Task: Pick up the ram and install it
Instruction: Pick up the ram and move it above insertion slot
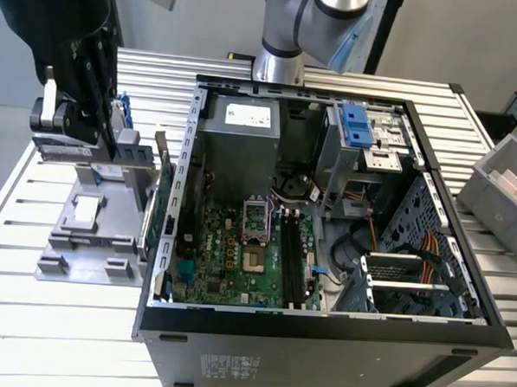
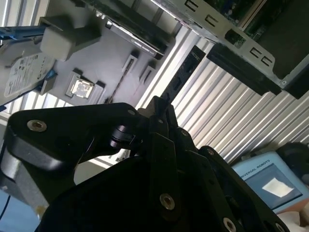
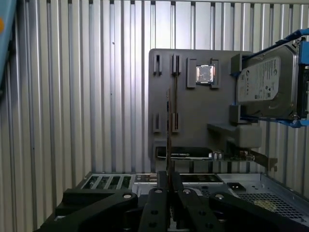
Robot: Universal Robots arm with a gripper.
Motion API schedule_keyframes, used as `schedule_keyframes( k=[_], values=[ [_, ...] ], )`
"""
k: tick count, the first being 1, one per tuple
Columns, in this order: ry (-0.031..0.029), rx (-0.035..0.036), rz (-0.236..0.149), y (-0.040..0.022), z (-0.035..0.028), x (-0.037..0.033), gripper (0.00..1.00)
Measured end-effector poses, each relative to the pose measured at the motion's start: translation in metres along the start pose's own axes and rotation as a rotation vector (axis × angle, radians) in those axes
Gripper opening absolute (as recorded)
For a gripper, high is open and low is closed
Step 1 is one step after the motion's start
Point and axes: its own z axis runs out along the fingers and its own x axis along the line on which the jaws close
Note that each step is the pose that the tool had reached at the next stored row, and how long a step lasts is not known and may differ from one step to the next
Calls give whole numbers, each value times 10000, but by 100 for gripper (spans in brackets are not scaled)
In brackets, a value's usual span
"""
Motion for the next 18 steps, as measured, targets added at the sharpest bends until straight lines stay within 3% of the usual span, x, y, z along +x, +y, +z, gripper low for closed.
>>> schedule_keyframes(
  k=[18],
  values=[
    [0,0,-3,-407,-3,-6,0]
  ],
)
